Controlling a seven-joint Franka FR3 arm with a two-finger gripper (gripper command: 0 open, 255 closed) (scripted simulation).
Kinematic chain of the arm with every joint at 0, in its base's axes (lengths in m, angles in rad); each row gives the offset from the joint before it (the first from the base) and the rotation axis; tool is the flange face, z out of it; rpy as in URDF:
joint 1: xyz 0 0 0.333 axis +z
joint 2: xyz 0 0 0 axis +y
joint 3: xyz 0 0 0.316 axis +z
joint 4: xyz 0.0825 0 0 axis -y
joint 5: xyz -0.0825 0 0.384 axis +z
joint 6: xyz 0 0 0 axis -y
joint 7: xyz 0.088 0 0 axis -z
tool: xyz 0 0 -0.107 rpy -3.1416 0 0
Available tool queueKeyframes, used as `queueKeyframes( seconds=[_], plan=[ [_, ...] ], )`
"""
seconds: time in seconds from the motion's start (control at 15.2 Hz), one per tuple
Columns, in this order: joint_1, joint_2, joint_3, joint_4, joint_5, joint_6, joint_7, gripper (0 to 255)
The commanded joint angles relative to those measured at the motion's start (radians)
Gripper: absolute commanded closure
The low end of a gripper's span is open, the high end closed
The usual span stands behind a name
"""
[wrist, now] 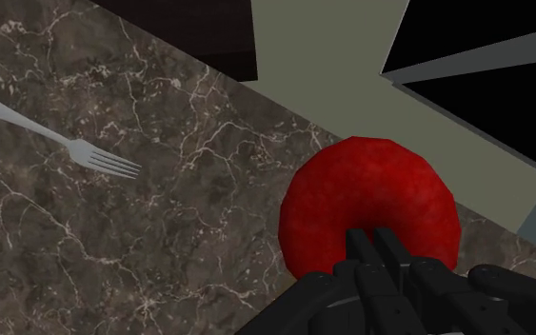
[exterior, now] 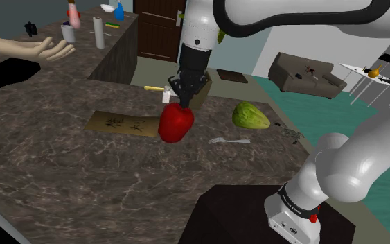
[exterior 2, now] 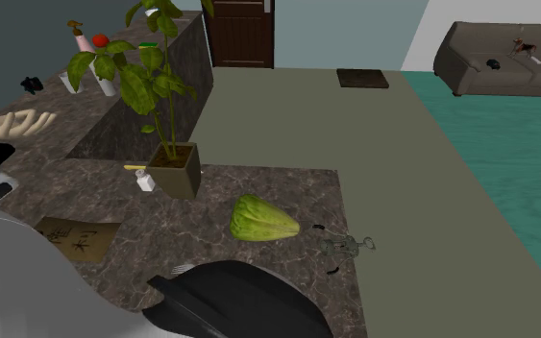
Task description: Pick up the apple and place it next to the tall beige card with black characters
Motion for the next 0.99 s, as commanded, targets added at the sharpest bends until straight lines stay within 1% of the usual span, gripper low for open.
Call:
queueKeyframes(
  seconds=[0.0, 0.92],
  plan=[
    [0.001, 0.001, 0.001, -0.026, 0.001, 0.027, -0.001, 255],
    [0.004, 0.040, 0.011, -0.176, 0.001, 0.216, -0.007, 255]
  ],
)
